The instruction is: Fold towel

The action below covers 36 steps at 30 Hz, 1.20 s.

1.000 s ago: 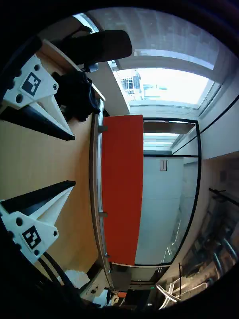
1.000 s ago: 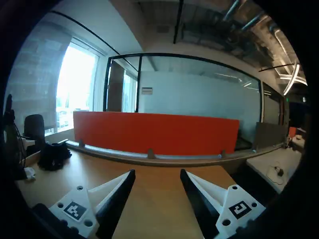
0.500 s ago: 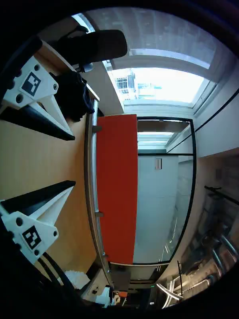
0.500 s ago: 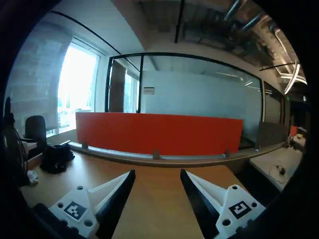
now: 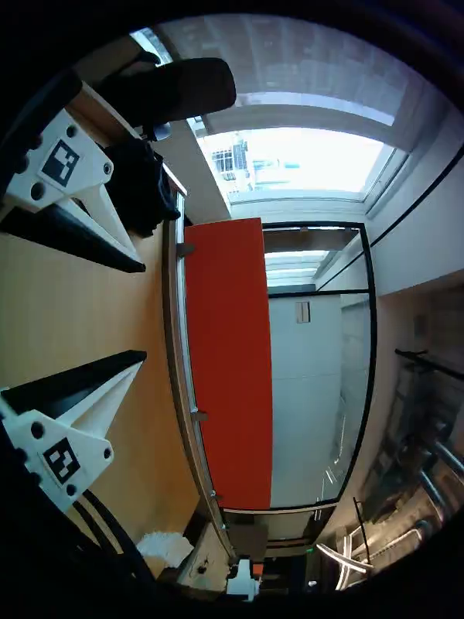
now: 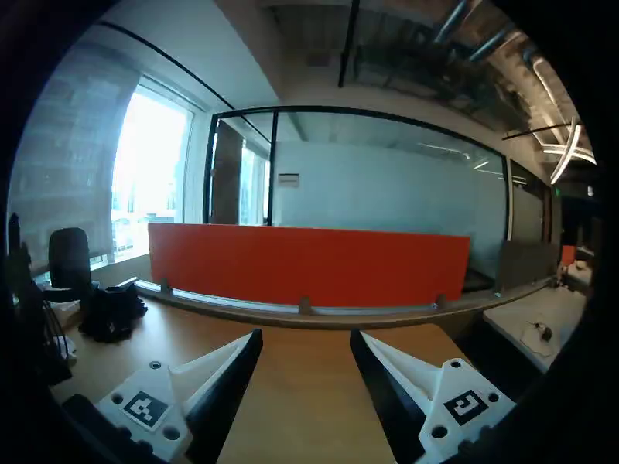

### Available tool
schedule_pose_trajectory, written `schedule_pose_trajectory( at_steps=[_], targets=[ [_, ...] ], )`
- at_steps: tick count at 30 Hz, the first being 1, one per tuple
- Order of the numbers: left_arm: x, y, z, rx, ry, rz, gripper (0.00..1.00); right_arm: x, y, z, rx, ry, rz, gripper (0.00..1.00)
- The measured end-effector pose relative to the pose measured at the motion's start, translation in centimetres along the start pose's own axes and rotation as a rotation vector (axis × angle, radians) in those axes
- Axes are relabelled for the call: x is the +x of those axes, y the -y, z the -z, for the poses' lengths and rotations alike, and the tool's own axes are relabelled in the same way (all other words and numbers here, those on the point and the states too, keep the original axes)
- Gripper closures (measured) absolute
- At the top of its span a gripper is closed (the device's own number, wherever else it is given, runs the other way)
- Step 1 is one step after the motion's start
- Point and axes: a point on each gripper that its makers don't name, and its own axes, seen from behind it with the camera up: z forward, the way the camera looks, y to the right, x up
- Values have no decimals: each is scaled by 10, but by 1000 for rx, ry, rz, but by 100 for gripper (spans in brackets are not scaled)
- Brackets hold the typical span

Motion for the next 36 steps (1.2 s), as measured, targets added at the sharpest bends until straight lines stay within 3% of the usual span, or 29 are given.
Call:
schedule_pose_trajectory(
  at_steps=[6,20,29,36],
  targets=[
    [-15,4,0,5,-30,-14,27,-7,4,2,-3,-5,-7,13],
    [-72,5,-1,5,-75,19,27,-39,11,5,-23,-31,0,13],
    [-103,5,-8,23,-96,54,27,-66,13,0,-21,-43,5,13],
    [-120,5,-10,30,-105,49,27,-80,13,-6,-20,-42,0,13]
  ],
)
